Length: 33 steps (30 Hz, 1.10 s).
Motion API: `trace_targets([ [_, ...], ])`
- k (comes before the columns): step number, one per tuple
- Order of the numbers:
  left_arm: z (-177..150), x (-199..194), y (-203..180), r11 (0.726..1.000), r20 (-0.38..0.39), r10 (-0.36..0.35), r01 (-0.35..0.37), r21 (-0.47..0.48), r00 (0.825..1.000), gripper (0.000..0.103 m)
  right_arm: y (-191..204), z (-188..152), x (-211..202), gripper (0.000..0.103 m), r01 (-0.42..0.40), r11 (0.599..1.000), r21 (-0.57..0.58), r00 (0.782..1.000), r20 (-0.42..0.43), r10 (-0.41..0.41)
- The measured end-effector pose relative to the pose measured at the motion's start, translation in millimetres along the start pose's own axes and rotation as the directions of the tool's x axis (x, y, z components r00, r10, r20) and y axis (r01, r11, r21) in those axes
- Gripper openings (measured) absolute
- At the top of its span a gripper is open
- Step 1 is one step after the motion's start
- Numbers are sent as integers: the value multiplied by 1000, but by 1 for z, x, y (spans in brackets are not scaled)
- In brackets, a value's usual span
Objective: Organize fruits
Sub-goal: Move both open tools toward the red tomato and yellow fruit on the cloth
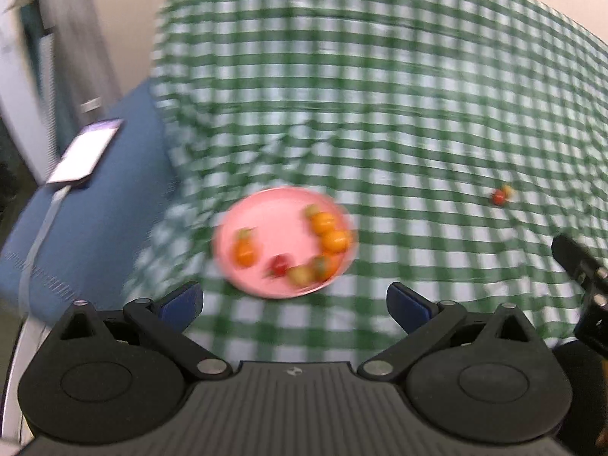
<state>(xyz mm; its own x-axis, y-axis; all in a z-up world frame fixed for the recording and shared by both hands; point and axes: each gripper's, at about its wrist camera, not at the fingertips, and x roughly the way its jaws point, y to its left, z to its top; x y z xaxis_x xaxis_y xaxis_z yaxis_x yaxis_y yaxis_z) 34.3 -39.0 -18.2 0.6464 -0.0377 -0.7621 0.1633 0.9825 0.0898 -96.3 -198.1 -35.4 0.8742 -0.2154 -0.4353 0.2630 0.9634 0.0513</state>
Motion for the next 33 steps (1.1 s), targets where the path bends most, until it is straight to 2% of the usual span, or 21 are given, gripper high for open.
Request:
trace_targets([
  [4,36,33,-54,992,-29,-112,113,52,993,103,-67,-9,22,102,116,981,153,992,-57,-109],
  [8,74,81,-126,968,-27,-205,206,141,979,103,-119,-18,51,102,197,960,196,979,-85,-184],
  [10,90,112,-165,948,-32,-249,251,198,968,103,-142,-22,68,102,229,950,212,972,-99,-212],
  [15,116,206,-255,907,-139,-306,333,259,942,103,-191,-30,116,102,265,923,279,961,-151,-230],
  [20,120,287,-312,899,-206,-295,344,272,933,103,-227,-37,171,102,267,912,313,955,-211,-207],
  [23,121,331,-324,913,-234,-257,315,259,937,103,-236,-40,204,102,257,914,314,954,-236,-187],
  [24,123,342,-324,919,-229,-239,296,262,944,103,-239,-40,213,102,253,917,309,954,-237,-183],
  [26,125,346,-318,920,-165,-217,258,294,962,103,-242,-41,232,102,247,924,292,955,-235,-180],
  [30,133,356,-285,918,-158,-232,270,290,960,103,-239,-41,268,102,221,944,244,961,-220,-168],
  [33,136,364,-261,913,-145,-238,272,303,960,103,-224,-40,295,102,173,970,172,970,-199,-138],
])
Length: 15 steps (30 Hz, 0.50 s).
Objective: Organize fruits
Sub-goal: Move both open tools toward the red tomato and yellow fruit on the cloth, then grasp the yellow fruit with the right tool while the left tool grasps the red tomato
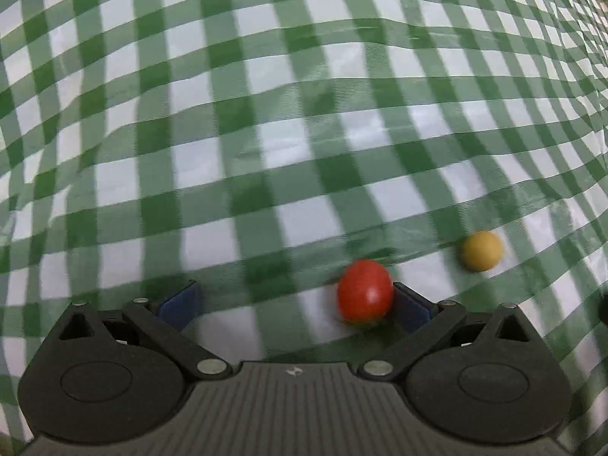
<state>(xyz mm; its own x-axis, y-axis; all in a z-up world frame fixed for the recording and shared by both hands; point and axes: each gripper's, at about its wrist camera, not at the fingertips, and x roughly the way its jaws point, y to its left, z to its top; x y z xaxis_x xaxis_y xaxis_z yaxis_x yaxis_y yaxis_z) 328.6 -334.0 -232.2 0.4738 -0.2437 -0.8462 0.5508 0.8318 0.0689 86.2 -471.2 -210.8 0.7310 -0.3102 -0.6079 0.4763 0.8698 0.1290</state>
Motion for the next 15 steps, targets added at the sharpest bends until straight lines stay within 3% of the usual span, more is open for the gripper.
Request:
trace_targets([
  [6,0,-1,23,1000,-4,-9,9,13,1000,103,37,0,42,102,-72,987,-142,997,-20,70],
  [12,4,3,31,1000,2,-21,21,10,1000,103,60,2,73,102,-77,968,-241,997,-28,73],
  [15,4,1,37,999,16,-34,34,-11,999,101,68,0,81,91,-89,956,-279,996,-42,81],
])
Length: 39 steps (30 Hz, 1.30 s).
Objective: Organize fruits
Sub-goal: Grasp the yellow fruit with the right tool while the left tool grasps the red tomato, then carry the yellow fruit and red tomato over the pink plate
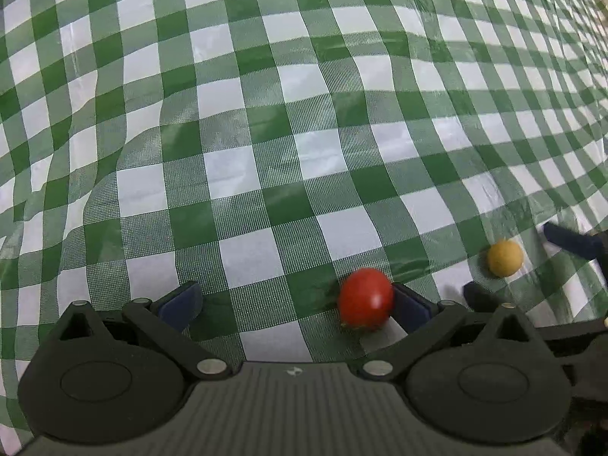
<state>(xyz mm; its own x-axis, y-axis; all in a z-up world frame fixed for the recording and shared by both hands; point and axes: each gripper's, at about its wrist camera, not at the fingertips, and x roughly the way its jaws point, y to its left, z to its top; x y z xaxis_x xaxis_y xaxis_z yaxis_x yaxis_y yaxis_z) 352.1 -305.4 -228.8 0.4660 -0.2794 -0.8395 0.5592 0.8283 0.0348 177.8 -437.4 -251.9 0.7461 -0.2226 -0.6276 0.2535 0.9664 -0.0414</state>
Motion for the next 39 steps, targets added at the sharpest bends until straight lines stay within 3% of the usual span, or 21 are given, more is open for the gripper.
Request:
trace_targets([
  [2,1,-5,6,1000,8,-1,1,-9,1000,97,7,-2,-2,84,-2,1000,-18,1000,6,2],
  [4,2,-11,11,1000,24,6,-6,-12,1000,80,8,-4,-3,64,-6,1000,-9,1000,22,6],
  [5,2,-14,12,1000,38,9,-8,-8,999,73,8,-4,-4,47,-3,1000,-3,1000,23,3],
  [6,2,-17,9,1000,45,-3,3,-8,999,54,8,-4,-4,33,-4,1000,3,1000,22,4],
  [7,4,-20,6,1000,45,-21,22,-15,999,32,9,-3,-4,30,1,1000,5,1000,19,-1],
  [15,-8,-52,13,995,21,-43,45,-93,999,32,3,3,-28,30,18,994,104,1000,3,-19],
  [20,-46,-98,25,986,-64,17,-27,-163,998,32,16,1,-75,30,-23,986,165,1000,11,21],
  [28,-139,-199,59,961,-158,74,-113,-251,985,32,96,-18,-177,30,-185,971,149,983,19,185],
  [33,-195,-261,85,939,-184,109,-162,-303,977,32,159,-25,-241,31,-301,949,98,954,16,301],
  [39,-249,-328,108,917,-185,159,-214,-337,970,32,207,-34,-299,31,-389,919,66,920,-20,391],
])
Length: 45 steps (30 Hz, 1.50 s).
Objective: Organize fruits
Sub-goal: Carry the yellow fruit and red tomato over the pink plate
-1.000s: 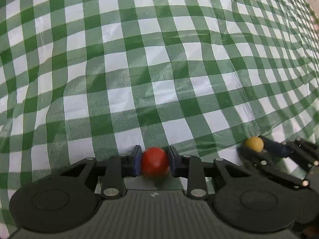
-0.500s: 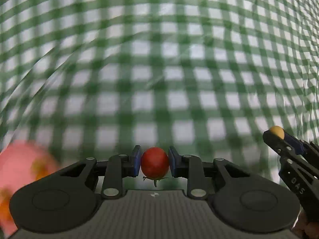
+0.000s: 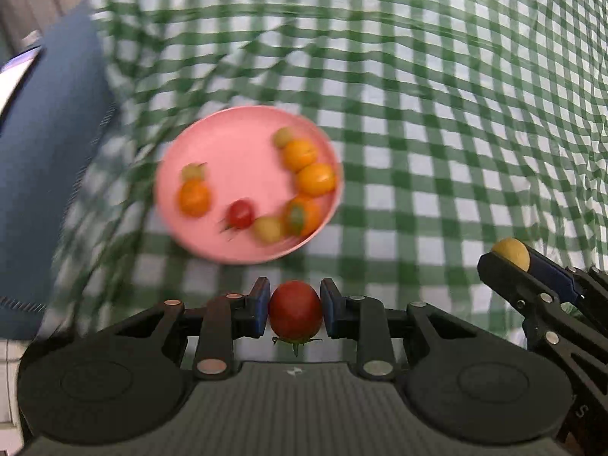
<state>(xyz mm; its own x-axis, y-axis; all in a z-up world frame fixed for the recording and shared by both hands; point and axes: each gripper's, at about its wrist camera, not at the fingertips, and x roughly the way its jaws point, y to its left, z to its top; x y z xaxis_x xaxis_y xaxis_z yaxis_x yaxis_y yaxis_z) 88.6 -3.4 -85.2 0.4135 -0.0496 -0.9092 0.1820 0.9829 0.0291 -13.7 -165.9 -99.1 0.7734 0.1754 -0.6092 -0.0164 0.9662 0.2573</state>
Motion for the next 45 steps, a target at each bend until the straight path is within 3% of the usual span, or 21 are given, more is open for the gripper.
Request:
trace_targets([
  [6,-39,-28,34,998,25,-7,9,-67,1000,32,34,-13,-27,31,-5,999,-37,1000,-22,4],
  [15,-55,-40,53,991,66,-28,36,-127,997,32,53,-20,-38,31,22,998,-59,1000,-22,-23],
  [33,-51,-32,60,984,73,-35,47,-171,997,32,45,-22,-30,30,29,998,-58,998,-49,-31],
  [45,-20,-16,77,981,65,-15,28,-193,998,32,47,-8,4,30,30,996,-85,997,-74,-36],
])
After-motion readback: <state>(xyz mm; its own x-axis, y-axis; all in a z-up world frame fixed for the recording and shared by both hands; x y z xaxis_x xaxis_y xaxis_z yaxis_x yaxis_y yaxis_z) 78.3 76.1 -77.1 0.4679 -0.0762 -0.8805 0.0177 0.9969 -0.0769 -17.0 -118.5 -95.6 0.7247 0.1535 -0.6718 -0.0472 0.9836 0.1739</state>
